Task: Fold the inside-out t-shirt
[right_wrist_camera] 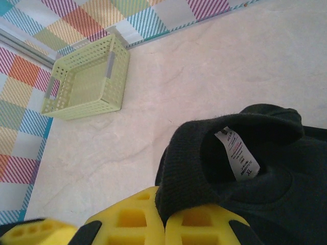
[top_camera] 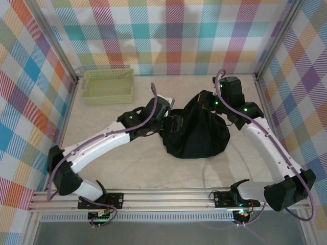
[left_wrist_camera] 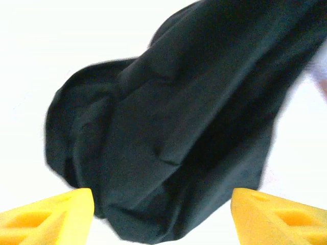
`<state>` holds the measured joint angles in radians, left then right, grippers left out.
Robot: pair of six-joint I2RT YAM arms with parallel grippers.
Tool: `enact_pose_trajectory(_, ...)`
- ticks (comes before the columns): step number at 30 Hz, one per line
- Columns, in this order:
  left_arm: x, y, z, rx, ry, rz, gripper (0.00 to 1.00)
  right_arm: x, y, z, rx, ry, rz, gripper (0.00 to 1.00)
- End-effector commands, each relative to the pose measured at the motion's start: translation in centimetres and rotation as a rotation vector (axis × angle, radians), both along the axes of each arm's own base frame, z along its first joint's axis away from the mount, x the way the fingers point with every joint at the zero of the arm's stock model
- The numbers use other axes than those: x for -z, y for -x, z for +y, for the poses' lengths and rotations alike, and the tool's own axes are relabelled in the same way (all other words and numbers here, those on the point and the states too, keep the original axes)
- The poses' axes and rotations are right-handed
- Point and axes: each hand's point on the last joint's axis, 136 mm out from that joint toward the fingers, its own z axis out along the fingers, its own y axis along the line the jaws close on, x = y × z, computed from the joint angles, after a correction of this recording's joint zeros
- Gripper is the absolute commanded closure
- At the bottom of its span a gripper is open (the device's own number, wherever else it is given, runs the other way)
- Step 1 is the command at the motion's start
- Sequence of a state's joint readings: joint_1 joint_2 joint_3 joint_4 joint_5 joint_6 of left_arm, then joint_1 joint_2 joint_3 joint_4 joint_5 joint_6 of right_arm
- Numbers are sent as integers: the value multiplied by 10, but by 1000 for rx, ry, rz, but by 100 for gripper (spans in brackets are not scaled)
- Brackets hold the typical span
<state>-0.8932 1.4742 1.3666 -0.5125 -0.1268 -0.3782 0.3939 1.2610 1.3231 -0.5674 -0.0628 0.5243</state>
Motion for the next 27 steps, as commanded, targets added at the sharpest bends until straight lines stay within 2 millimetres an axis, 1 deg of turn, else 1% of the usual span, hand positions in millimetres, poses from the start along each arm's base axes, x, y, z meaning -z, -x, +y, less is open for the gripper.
enact_pose_trajectory(1,40,1,-33,20,-4,1,29,-24,0,8,-25,-60,-35,100)
enact_pose_trajectory(2,51,3,-40,17,-23,16,29,-25,1,9,-28,-65,-36,100)
enact_pose_trajectory(4,75,-1,-50,-8,-60,56,29,-25,2,10,-30,-72,-34,100)
enact_pose_trajectory(5,88,-9,-49,-56,-95,68,29,-25,4,9,-29,-74,-32,100)
enact_pose_trajectory(8,109,-29,-44,-149,-165,64,30,-26,9,4,-17,-66,-37,100)
enact_pose_trajectory(9,114,-35,-41,-172,-181,58,33,-26,11,0,-7,-57,-40,100)
enact_pose_trajectory(11,122,-46,-36,-203,-202,62,48,-27,15,-9,22,-26,-46,100)
enact_pose_trajectory(13,126,-55,-25,-242,-224,53,61,-30,19,-20,58,7,-63,100)
enact_pose_trajectory(14,126,-58,-20,-256,-231,47,65,-31,21,-26,75,22,-75,100)
enact_pose_trajectory(16,127,-62,-11,-268,-225,49,70,-34,24,-33,96,43,-94,100)
enact_pose_trajectory(18,129,-63,-8,-257,-213,63,77,-35,26,-38,104,54,-101,100)
enact_pose_trajectory(21,124,-63,-2,-250,-213,50,95,-33,26,-42,117,68,-101,100)
enact_pose_trajectory(22,117,-63,1,-244,-204,38,100,-32,25,-44,121,74,-96,100)
enact_pose_trajectory(24,96,-61,7,-216,-182,-4,100,-34,23,-50,138,78,-94,100)
enact_pose_trajectory(27,38,-48,13,-130,-108,-109,100,-49,26,-57,141,56,-111,100)
